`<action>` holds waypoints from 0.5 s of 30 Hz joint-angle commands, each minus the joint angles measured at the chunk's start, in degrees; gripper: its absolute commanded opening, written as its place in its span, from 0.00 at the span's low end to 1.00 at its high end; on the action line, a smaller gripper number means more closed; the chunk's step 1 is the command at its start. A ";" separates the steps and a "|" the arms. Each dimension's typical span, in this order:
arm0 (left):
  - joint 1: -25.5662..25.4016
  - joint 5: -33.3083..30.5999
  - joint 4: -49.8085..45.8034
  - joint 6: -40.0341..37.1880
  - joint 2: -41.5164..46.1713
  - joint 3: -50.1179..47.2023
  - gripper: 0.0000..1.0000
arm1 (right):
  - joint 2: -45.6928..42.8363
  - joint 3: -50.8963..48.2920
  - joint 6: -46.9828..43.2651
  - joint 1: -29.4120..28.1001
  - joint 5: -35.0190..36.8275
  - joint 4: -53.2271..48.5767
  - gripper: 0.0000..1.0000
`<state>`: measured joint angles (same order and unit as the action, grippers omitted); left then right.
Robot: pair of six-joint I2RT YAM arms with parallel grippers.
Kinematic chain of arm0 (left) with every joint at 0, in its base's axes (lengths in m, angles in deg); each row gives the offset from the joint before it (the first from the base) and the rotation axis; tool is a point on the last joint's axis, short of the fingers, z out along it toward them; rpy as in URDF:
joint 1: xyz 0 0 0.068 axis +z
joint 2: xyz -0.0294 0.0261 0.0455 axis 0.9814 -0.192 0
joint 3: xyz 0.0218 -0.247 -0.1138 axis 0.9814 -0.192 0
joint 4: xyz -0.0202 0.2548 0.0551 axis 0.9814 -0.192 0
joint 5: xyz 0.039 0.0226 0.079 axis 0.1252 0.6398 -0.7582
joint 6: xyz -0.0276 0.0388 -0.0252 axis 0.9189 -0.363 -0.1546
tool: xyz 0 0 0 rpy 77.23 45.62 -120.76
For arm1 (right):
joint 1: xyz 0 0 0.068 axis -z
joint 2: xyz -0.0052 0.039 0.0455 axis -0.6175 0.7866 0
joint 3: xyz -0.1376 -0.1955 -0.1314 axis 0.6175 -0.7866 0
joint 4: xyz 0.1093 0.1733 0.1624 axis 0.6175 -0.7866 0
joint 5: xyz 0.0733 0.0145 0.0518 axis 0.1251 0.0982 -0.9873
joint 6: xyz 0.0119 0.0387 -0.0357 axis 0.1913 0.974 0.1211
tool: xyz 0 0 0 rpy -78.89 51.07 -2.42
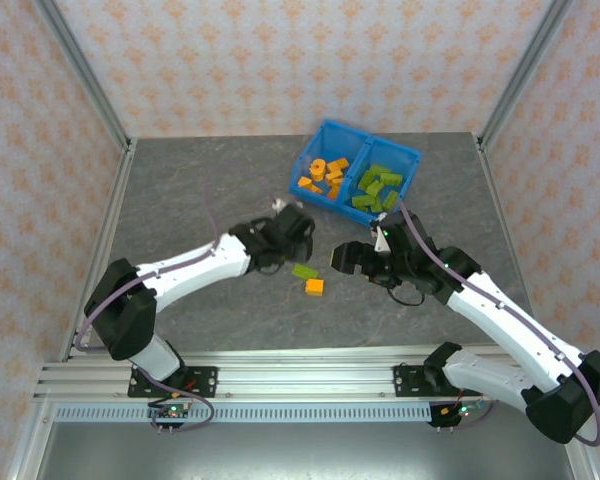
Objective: Sort the legos into containers by color
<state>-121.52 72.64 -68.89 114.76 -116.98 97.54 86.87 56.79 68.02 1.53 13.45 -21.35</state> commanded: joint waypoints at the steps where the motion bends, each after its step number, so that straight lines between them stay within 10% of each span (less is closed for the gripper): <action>1: 3.39 -3.83 0.80 -7.39 -4.13 9.51 0.41 | -1.76 1.59 1.00 -0.12 2.42 0.58 0.89; 15: 10.99 1.83 -1.99 -16.25 -42.03 58.80 0.44 | -5.68 -0.17 3.10 -0.06 6.28 -0.68 0.89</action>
<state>-110.74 72.36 -67.86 102.15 -155.87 148.93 82.26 56.79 70.20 1.53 17.69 -21.39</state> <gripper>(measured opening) 0.471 0.888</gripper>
